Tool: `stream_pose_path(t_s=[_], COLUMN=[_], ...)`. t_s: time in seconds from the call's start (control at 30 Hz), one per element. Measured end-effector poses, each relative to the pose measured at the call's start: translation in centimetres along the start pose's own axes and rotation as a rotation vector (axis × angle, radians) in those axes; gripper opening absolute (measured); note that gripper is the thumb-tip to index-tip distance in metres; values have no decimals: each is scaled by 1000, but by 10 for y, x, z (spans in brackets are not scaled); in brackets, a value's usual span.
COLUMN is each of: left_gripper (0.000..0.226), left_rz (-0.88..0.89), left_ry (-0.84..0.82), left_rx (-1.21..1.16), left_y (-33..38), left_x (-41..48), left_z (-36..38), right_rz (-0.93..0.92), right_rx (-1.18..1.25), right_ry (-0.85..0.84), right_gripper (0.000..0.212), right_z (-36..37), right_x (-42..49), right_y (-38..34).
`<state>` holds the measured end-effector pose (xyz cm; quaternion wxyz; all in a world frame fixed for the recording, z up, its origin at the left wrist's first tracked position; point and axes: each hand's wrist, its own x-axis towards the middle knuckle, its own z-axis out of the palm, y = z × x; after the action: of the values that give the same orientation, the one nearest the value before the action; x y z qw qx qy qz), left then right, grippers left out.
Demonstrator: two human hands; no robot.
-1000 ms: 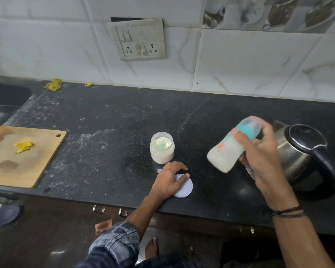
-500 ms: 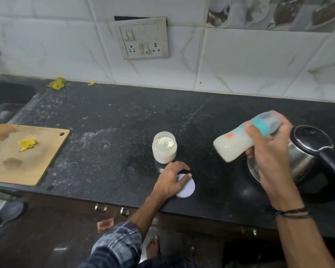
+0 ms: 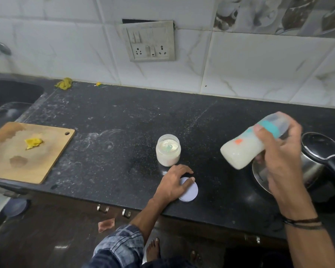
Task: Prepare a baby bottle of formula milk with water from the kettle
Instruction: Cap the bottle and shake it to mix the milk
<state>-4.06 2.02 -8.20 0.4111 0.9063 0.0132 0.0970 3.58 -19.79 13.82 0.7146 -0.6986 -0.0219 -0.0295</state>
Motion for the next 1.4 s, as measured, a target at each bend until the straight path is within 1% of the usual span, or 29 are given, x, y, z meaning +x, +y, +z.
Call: stream_pose_path(t_s=[0.07, 0.17, 0.2, 0.23, 0.27, 0.33, 0.37, 0.4, 0.43, 0.5, 0.57, 0.63, 0.67, 0.7, 0.77, 0.8, 0.83, 0.93, 0.97, 1.0, 1.07, 1.1, 1.13, 1.2, 1.27, 1.3, 1.37, 1.4], left_gripper=[31, 32, 31, 30, 29, 28, 28, 29, 29, 30, 30, 30, 30, 30, 30, 29, 29, 29, 28, 27, 26, 26, 26, 27, 27, 27, 26, 26], left_rz=[1, -1, 1, 1, 0, -5, -7, -5, -2, 5, 0, -2, 0, 3, 4, 4, 4, 4, 5, 6, 10, 11, 10, 5, 1, 2, 7, 9], left_ry=[6, 4, 4, 4, 3, 5, 5, 5, 4, 1, 3, 8, 12, 14, 15, 14, 13, 13, 14, 15, 17, 16, 15, 15, 15, 14, 10, 10], left_rx=[-4, -6, -4, -2, 0, -1, -3, -4, -4, -1, 1, 5, 7, 7, 6, 6, 7, 9, 9, 9, 8, 7, 5, 4, 8, 10, 12, 10], left_y=[0, 1, 1, 1, 1, 1, 0, 0, -1, -2, -2, -1, -1, 0, 0, 0, 1, 1, 1, 0, 0, 0, 0, 1, 1, 1, 0, 0], left_x=[0, -1, -1, -1, 0, 0, 1, 0, 0, 0, 1, 1, 1, 1, 0, -1, 0, 1, 1, 1, 0, 0, 0, 0, 0, 0, 0, 0], left_z=[0, 0, -1, -1, -1, -1, 0, 0, 0, 1, 1, 1, 1, 1, 0, 0, 0, 0, 0, 0, 0, 0, 0, 0, -1, -1, -1, -1], right_rz=[-22, 16, 19, 8, -10, -44, -48, -32, -1, 44, 9, -20, -21, -5, 55, 67, 59, 20, 13, 20, 66, 79, 71, 28, 11, 28, 74, 70], right_rx=[0, -115, -116, -89, -37, 46, 43, 12, -36, -80, -30, 45, 44, 2, -103, -114, -100, 15, 24, 5, -70, -86, -83, -22, 15, -11, -91, -96], right_ry=[10, -146, -165, -142, -84, 38, 60, 39, -20, -105, -39, 53, 59, 23, -122, -156, -143, 29, 53, 36, -84, -118, -109, -6, 52, 22, -107, -126], right_gripper=[55, 55, 55, 55, 56, 62, 66, 68, 67, 61, 55, 55, 56, 55, 53, 53, 52, 48, 50, 54, 62, 64, 62, 56, 57, 58, 58, 56], right_z=[-1, 3, 4, 3, 2, -2, -3, -2, 0, 1, -1, -4, -4, -2, 2, 2, 2, 0, 0, 2, 5, 5, 4, 0, -4, -4, -2, -2], right_x=[3, 1, 0, 0, 1, 4, 5, 4, 4, 2, 4, 9, 10, 10, 8, 7, 7, 10, 10, 10, 7, 6, 6, 9, 13, 13, 11, 10], right_y=[-4, -3, -3, -4, -5, -5, -4, -4, -1, 3, 1, 1, 1, 1, 6, 8, 7, 8, 9, 11, 15, 17, 17, 15, 13, 11, 10, 10])
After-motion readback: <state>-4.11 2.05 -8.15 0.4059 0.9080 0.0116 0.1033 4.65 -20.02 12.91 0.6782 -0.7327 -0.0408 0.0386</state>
